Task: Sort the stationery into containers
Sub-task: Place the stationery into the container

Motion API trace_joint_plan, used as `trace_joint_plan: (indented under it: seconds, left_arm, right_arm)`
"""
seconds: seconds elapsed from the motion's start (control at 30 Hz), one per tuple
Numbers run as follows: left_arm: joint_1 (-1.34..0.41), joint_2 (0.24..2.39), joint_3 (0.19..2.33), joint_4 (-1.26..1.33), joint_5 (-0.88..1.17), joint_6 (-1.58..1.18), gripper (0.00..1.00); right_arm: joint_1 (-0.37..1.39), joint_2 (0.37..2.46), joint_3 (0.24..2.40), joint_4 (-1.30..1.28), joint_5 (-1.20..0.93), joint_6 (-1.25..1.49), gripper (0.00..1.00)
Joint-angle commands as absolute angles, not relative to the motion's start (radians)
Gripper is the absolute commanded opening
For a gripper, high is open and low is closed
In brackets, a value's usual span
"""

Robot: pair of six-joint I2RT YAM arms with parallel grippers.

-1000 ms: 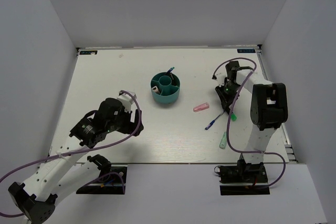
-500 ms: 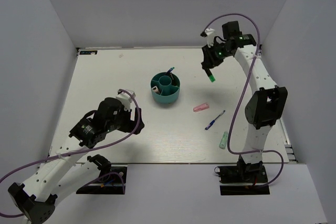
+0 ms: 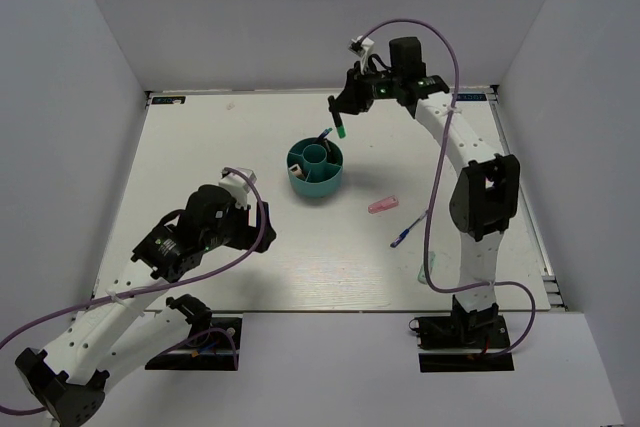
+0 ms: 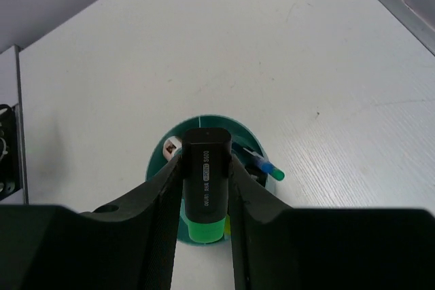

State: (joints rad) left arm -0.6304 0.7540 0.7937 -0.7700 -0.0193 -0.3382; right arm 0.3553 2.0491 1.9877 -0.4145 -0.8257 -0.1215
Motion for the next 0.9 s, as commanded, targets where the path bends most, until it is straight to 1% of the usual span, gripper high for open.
trace_joint_plan:
  seconds: [0.0, 0.1, 0.17, 0.6, 0.87]
  left_arm:
    - [-0.623, 0.753, 0.824, -0.746, -0.037, -0.345, 0.94]
    - [-0.626, 0.759, 0.818, -0.738, -0.038, -0.348, 0.94]
    - [-0.626, 0.762, 0.811, -0.733, -0.035, -0.345, 0.94]
    - [-0.626, 0.781, 0.769, -0.701, -0.026, -0.345, 0.94]
    - [-0.626, 0.767, 0.758, -0.706, -0.026, -0.347, 0.94]
  right_arm:
    - [0.364, 2.054, 1.904, -0.128, -0.891, 0.038, 0.00]
    - [0.365, 2.078, 1.836, 0.030, -0.948, 0.093, 0.00]
    - [0.360, 2.094, 1.804, 0.086, -0.962, 0.118, 0.00]
    - [0.368, 2.141, 1.758, 0.043, -0.907, -0.063, 0.00]
    - [0.367, 2.164, 1.695, 0.075, -0.923, -0.140, 0.00]
